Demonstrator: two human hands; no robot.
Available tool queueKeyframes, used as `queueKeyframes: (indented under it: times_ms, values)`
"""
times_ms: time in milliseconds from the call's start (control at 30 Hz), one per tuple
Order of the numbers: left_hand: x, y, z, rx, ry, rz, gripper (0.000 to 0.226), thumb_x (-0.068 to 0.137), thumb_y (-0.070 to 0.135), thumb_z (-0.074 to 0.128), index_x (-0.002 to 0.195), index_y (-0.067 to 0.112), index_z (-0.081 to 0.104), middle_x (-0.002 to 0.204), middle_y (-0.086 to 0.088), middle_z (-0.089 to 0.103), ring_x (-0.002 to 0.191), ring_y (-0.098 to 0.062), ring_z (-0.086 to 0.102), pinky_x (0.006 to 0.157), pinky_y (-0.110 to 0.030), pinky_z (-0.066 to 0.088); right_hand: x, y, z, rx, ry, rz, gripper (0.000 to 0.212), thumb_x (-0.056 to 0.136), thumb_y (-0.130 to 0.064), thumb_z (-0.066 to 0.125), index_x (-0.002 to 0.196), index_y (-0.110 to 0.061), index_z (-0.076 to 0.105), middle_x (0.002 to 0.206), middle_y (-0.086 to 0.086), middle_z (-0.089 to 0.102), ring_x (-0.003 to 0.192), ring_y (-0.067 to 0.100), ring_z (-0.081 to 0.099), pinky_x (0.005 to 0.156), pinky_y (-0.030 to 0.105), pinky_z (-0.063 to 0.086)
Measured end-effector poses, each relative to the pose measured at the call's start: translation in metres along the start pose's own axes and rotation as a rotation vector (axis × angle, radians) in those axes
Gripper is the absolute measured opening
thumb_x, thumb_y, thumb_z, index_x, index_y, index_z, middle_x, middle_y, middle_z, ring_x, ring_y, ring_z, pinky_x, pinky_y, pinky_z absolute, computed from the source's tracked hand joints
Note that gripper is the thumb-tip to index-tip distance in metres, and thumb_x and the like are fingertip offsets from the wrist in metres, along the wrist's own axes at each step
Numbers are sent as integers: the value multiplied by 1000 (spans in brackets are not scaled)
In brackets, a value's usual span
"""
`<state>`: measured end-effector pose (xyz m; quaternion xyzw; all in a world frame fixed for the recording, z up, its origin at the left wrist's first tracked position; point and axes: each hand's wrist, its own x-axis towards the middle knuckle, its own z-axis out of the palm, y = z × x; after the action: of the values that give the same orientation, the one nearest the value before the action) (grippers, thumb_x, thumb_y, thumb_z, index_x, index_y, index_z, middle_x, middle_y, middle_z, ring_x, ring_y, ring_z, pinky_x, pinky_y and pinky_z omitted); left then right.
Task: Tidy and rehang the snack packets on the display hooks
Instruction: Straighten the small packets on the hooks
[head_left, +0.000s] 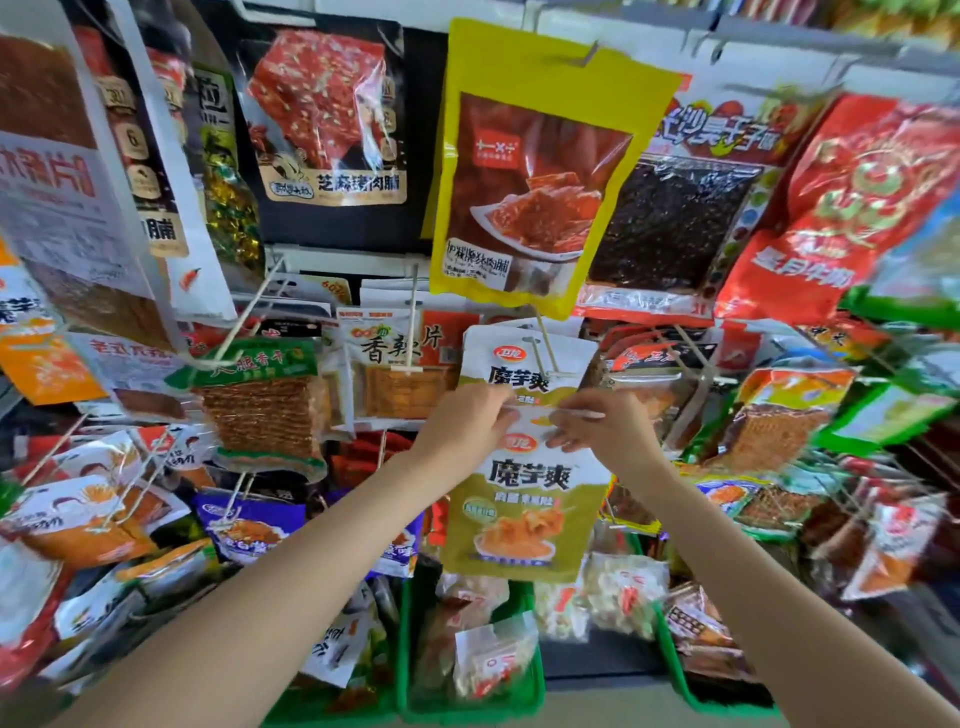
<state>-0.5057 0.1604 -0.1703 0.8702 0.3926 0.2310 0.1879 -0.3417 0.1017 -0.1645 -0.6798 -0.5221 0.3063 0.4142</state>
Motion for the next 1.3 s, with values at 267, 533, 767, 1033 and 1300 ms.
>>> queueKeyframes:
  times_ms: [267,533,767,1033,1300]
  values:
    - [53,5,8,-30,49,-153,20,93,15,51,99,0,63,98,-15,69,91,-28,64,67,-27,41,54,2,-9,21,99,32,15,87,9,50,94,7,63,80,18,65,64,25,69,65,26,59]
    - [46,-18,24,126,44,-104,68,85,-8,49,143,14,24,156,-4,4,120,-18,49,79,-25,48,74,11,-4,-145,108,-45,37,91,4,43,124,-7,53,129,9,57,121,20,53,90,22,44]
    - [-25,-60,12,235,88,-181,43,88,4,48,130,14,47,141,-3,34,101,-13,57,82,-18,48,26,-21,1,-208,222,-670,35,73,14,36,86,-2,64,96,8,60,92,21,58,79,25,49]
    - [-36,-86,-31,239,244,-263,41,85,0,49,125,8,47,129,-11,42,101,-27,57,87,-32,46,99,-64,94,-601,-239,-369,57,85,9,42,140,-1,28,154,12,17,127,35,43,93,38,41]
    - [-64,-89,-53,196,264,-281,49,85,3,50,132,12,38,135,-5,32,79,-14,57,64,-16,40,127,-59,121,-634,-127,-238,23,87,-6,53,106,3,63,110,25,61,100,39,58,76,39,44]
